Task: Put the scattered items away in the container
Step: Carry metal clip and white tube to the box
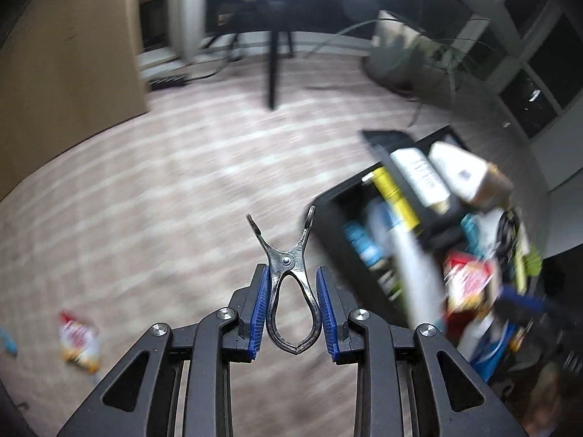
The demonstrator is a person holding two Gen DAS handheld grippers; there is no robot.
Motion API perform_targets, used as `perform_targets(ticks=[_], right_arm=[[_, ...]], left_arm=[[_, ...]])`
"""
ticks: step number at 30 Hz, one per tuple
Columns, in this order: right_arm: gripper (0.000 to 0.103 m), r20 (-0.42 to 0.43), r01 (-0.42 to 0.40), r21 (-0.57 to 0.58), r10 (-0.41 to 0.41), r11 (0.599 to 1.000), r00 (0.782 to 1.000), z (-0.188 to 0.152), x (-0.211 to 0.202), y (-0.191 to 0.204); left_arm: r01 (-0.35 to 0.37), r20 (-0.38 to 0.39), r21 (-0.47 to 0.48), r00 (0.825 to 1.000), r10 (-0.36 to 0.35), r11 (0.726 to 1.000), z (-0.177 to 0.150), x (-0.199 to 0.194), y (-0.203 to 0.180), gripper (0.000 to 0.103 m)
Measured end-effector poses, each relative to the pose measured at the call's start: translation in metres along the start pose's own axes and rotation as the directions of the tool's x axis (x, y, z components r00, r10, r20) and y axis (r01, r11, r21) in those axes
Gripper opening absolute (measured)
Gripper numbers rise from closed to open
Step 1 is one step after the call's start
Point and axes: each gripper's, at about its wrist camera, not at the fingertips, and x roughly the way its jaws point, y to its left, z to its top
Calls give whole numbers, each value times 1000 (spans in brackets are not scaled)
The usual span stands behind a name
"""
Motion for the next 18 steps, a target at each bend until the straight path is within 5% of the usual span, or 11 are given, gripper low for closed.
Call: perform_targets(ticks=[6, 15, 18], right_arm=[[19, -4, 18, 6, -18, 1000, 1000, 8, 4, -13], [19, 8, 48, 16, -48, 999, 999, 22, 4, -27], [21, 15, 56, 1, -56, 998, 998, 26, 2, -28]], left_arm=[[35, -18, 19, 999, -34, 999, 31, 44, -45, 29], [41, -42, 43, 998, -39, 998, 37, 64, -61, 29], [49, -41, 49, 998, -47, 998, 39, 62, -63, 48]])
